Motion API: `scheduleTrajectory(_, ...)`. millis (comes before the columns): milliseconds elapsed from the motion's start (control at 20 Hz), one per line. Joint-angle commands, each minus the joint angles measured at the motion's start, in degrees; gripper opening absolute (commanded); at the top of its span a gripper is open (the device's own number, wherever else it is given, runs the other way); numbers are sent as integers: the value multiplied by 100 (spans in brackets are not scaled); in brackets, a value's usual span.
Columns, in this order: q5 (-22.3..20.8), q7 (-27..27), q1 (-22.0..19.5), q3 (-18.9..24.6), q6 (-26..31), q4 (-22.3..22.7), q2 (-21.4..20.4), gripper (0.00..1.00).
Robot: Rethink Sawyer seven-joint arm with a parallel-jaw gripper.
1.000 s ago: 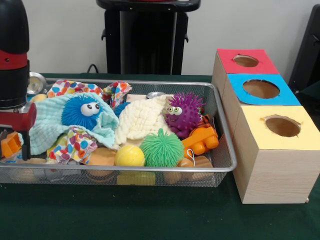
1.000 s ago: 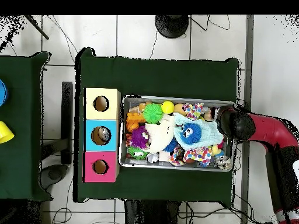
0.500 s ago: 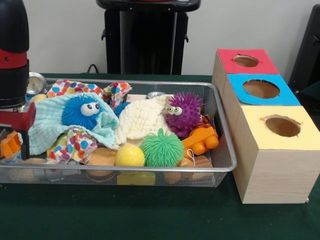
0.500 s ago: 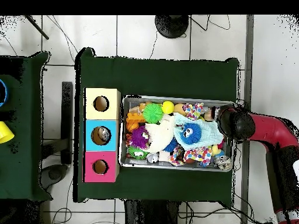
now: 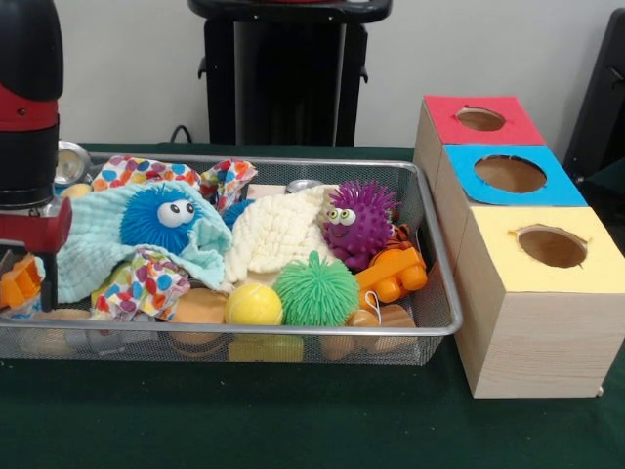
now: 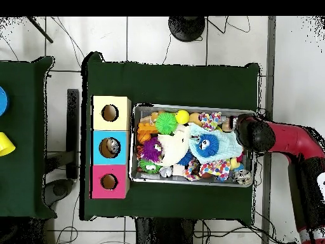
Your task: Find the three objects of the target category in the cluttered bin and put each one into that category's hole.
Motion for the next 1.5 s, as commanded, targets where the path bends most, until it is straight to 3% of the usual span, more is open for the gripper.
scheduleTrajectory(50,-404,-834,110,19,-249,446,-64,100)
scheduleTrajectory(650,-338,-805,147,18,-152,354,-36,100)
scheduleTrajectory(1500,-478,-557,141,-158,-502,721,-163,100)
